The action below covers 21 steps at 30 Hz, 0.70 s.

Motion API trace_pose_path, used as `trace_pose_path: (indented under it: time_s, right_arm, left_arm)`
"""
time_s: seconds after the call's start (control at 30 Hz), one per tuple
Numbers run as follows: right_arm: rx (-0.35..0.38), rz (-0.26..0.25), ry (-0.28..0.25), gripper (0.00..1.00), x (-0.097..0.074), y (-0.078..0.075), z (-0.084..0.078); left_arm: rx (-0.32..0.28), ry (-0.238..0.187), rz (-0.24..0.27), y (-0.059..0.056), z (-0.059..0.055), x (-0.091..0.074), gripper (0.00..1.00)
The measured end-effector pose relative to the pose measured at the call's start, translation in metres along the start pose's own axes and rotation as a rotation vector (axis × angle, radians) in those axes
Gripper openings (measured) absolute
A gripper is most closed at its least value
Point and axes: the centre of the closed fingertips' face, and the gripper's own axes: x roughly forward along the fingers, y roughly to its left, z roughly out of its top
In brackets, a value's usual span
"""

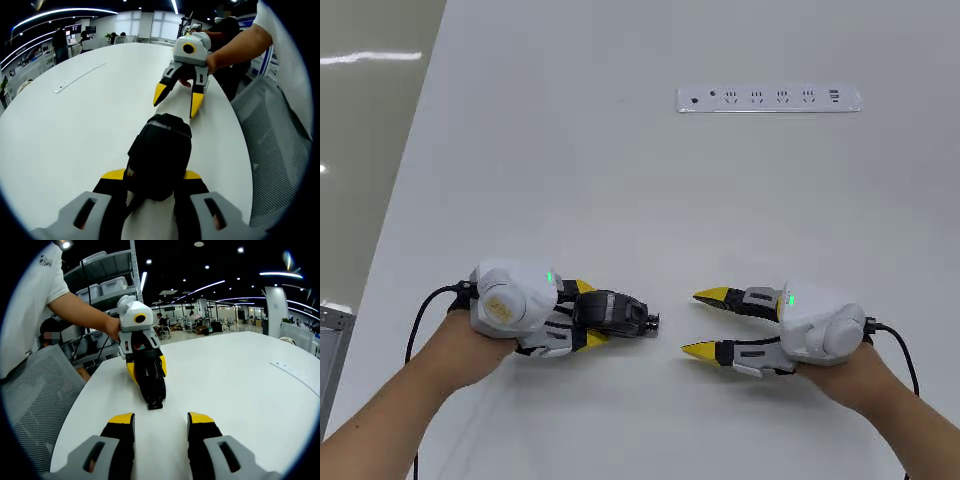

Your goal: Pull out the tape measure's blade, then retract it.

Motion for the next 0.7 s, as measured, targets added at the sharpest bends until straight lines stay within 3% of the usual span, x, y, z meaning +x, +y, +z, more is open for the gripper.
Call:
trace_pose_path:
  time_s: [0.7]
  right_arm:
    - [-0.005,0.038,-0.018,0.38,0.026,0.006,0.002]
  left_arm:
    - [-0.007,0.006,0.003,0.000,0.000,0.000,0.33]
